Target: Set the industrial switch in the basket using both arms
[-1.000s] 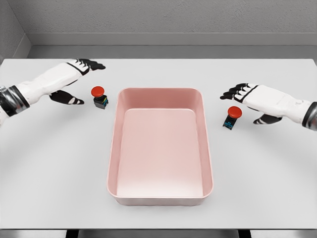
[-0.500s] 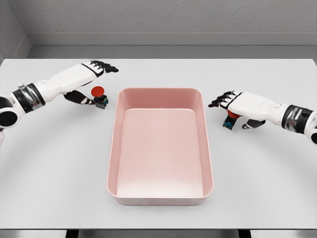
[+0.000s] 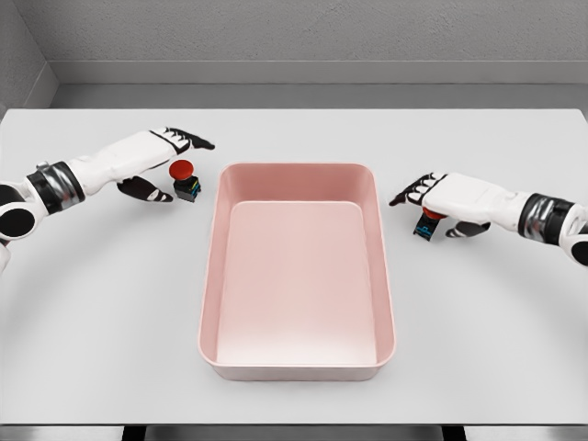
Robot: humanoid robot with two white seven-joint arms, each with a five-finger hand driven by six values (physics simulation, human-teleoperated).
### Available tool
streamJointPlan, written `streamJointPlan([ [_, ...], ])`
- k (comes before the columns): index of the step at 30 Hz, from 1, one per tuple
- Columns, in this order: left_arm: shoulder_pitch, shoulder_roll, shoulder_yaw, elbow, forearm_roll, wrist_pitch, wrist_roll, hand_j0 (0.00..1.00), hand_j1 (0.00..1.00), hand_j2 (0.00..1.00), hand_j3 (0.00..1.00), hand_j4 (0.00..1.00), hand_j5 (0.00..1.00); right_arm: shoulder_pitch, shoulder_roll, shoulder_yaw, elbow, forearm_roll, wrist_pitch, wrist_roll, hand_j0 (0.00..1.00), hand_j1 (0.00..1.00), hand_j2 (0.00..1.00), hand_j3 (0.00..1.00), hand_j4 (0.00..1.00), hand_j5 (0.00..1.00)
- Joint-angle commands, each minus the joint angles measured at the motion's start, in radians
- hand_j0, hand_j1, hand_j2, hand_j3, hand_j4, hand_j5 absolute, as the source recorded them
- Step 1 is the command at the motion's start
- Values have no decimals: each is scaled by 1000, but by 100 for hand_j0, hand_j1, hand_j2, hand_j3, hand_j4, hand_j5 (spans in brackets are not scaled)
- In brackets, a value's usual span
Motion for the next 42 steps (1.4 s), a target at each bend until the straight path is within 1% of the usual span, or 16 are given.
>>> streamJointPlan([
  [1, 0, 1, 1, 2, 9, 1, -26, 79, 79, 79, 79, 79, 79, -2, -1, 2, 3, -6, 2, 38, 60, 60, 60, 60, 60, 60],
  [5, 0, 1, 1, 2, 8, 1, -30, 76, 76, 76, 76, 76, 76, -14, -3, 2, 3, -10, 2, 38, 49, 49, 49, 49, 49, 49],
  [8, -5, 2, 1, 2, 11, 1, -30, 76, 76, 76, 76, 76, 76, -14, -4, 2, 3, -12, 2, 38, 46, 46, 46, 46, 46, 46],
  [9, -5, 4, 1, 2, 11, 1, -30, 75, 75, 75, 75, 75, 75, -14, -3, 1, 3, -17, 2, 38, 39, 39, 39, 39, 39, 39],
  [13, -8, 2, -1, 1, 8, 1, -44, 74, 74, 74, 74, 74, 74, -14, -3, -1, 1, -21, 2, 38, 38, 38, 38, 38, 38, 38],
  [19, -8, -1, -1, 2, 6, 1, -46, 74, 74, 74, 74, 74, 74, -86, -6, -7, -20, -36, 2, 38, 38, 38, 38, 38, 38, 38],
  [22, -8, -3, -1, 14, 5, 1, -47, 74, 74, 74, 74, 74, 74, -87, -18, -8, -124, -61, 2, 38, 38, 38, 38, 38, 38, 38],
  [25, -9, -9, -8, 14, 6, 1, -53, 74, 74, 74, 74, 74, 74, -86, -84, -11, -247, -69, 2, 38, 38, 38, 38, 38, 38, 38],
  [27, -9, -10, -10, 14, 5, 1, -55, 74, 74, 74, 74, 74, 74, -87, -108, -14, -279, -98, 2, 38, 38, 38, 38, 38, 38, 38],
  [30, -9, -12, -10, 16, 5, 1, -55, 73, 73, 73, 73, 73, 73, -86, -124, -56, -350, -115, 2, 38, 38, 38, 38, 38, 38, 38],
  [31, -9, -12, -8, 16, 5, 1, -55, 70, 70, 70, 70, 70, 70, -87, -124, -57, -368, -115, 2, 38, 38, 38, 38, 38, 38, 38],
  [35, -9, -10, -8, 16, 8, 1, -75, 58, 58, 58, 58, 58, 58, -123, -107, -51, -382, -124, 2, 38, 38, 38, 38, 38, 38, 38],
  [36, -9, -10, -8, 16, 8, 1, -75, 53, 53, 53, 53, 53, 53, -149, -84, -5, -382, -124, 2, 38, 38, 38, 38, 38, 38, 38],
  [39, -9, -9, -7, 16, 8, 1, -75, 46, 46, 46, 46, 46, 46, -248, -12, 182, -382, -118, 2, 38, 38, 38, 38, 38, 38, 38],
  [41, -9, -6, -7, 16, 11, 1, -76, 46, 46, 46, 46, 46, 46, -301, 46, 317, -382, -102, 2, 38, 38, 38, 38, 38, 38, 38],
  [42, -9, -4, -7, 17, 12, 1, -76, 46, 46, 46, 46, 46, 46, -302, 54, 323, -382, -102, 2, 38, 38, 38, 38, 38, 38, 38],
])
